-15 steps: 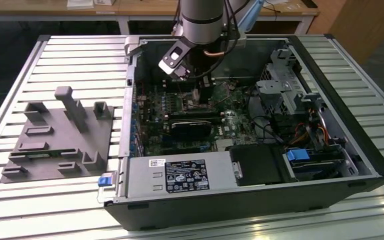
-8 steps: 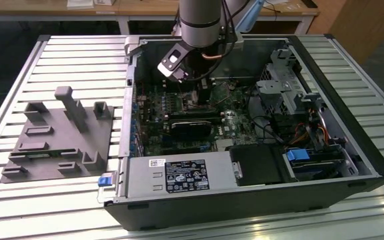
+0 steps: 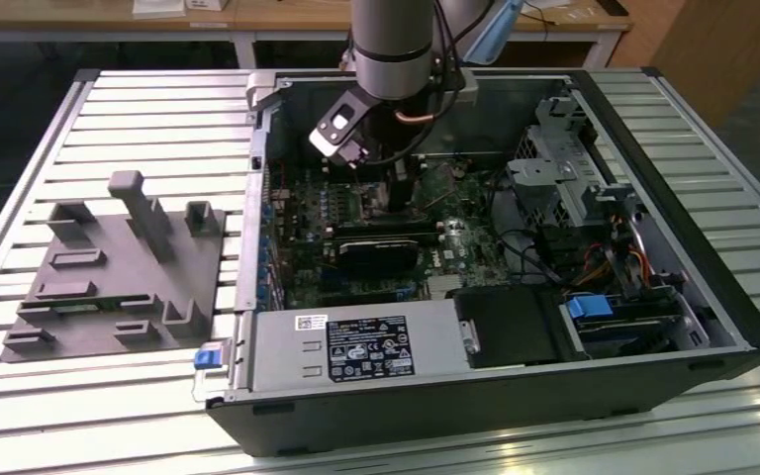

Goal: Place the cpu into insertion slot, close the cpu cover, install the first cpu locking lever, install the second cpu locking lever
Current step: 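Place the cpu into insertion slot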

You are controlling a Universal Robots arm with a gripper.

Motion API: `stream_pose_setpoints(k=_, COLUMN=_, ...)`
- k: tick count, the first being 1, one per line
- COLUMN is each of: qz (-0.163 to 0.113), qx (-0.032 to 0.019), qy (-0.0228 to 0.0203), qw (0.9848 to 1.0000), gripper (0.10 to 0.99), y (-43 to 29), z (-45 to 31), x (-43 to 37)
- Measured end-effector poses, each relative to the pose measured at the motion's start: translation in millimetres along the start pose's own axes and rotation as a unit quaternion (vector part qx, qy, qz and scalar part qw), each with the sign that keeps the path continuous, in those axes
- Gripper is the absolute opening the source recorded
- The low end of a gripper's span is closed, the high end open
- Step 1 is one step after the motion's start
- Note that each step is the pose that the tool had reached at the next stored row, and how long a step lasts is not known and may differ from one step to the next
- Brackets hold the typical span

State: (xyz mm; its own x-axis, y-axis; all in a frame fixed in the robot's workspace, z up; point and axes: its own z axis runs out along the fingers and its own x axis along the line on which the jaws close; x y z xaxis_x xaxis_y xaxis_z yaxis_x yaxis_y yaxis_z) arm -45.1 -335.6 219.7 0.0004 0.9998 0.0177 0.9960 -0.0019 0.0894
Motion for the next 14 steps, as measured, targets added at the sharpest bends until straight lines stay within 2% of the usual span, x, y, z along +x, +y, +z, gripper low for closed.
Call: stream_pose_setpoints(k=14, qz=0.008, qx=-0.0001, qy=-0.0007, qw=1.0, gripper=0.537, y=-1.6, z=8.3, x=8.7)
